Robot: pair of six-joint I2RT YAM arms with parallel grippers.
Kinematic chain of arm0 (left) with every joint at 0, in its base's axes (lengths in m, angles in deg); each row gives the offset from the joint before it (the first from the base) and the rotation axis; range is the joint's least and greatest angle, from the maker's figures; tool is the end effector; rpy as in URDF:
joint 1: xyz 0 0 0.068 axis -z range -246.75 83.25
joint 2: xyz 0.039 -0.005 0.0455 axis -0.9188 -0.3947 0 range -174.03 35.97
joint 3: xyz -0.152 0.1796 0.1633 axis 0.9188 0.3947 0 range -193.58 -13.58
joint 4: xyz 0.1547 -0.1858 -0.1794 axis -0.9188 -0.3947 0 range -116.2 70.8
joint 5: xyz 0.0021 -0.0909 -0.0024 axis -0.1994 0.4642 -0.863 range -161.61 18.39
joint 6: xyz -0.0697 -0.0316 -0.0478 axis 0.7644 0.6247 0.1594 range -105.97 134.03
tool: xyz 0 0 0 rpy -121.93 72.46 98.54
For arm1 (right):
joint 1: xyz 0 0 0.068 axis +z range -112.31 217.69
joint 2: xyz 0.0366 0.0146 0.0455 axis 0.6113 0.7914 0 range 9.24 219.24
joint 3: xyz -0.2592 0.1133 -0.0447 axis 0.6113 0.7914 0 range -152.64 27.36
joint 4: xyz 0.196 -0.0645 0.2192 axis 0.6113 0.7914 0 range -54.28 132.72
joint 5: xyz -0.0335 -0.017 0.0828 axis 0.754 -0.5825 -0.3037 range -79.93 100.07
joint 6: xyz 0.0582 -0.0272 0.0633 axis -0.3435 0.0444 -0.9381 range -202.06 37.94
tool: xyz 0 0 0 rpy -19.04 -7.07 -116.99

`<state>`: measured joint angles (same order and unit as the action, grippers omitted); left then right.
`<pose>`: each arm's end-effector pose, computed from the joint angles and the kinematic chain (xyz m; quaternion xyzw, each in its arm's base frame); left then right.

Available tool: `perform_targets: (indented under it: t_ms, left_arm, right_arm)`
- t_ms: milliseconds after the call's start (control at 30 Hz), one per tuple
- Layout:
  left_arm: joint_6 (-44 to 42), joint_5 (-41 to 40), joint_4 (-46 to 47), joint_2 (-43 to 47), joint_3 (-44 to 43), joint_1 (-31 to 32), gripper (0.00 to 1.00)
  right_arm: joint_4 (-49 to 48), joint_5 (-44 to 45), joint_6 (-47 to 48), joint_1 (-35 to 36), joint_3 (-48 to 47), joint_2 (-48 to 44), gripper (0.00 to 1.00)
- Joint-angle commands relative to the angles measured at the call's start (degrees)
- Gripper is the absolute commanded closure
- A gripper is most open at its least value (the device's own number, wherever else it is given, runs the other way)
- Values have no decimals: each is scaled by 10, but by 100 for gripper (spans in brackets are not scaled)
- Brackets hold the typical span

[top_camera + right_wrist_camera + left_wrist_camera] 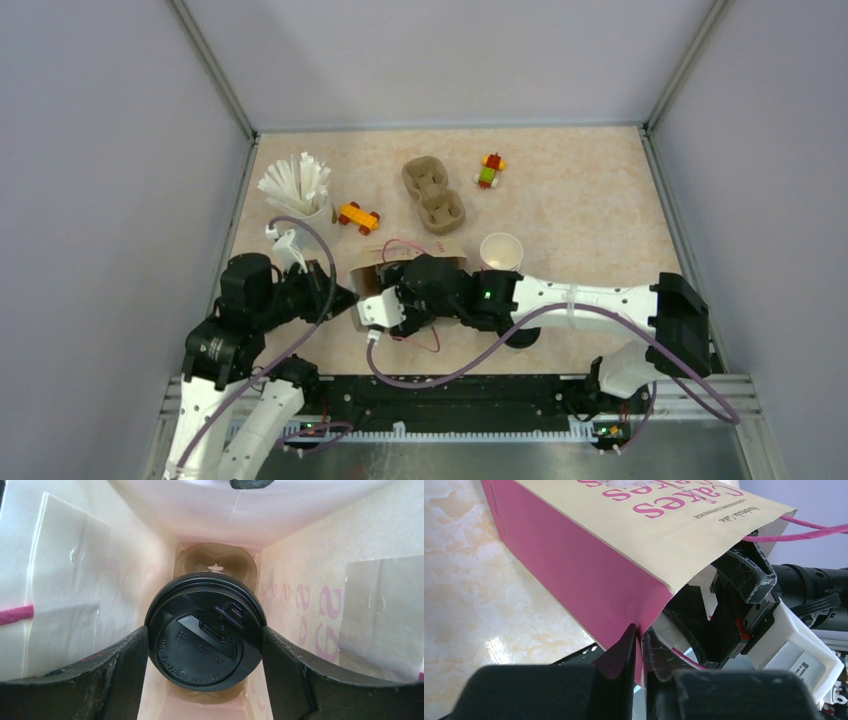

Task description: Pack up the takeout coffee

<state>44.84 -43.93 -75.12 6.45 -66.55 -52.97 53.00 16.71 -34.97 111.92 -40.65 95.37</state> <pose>0.1271 -0.0698 0.3417 -0.0121 0.8588 -0.3713 0.3528 0.1226 0.3998 0.2694 -0.7603 0.4578 0.0574 0.4572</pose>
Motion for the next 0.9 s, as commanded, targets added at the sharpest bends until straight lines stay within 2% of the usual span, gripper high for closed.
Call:
perform_targets:
  t_ms: [0,133,400,867]
  left_arm:
    - [-8,28,40,-1,12,-2,90]
    - [-14,43,42,-2,15,-2,100]
    - [-29,41,31,-1,11,-2,100]
    - [-49,41,26,-18,-8,-2,100]
  right_arm:
    - [-6,3,64,7,-38,1,35]
    - [-1,5,109,7,-45,19,35]
    - [18,12,139,7,-57,30,35]
    - [73,53,149,-10,-13,-53,35]
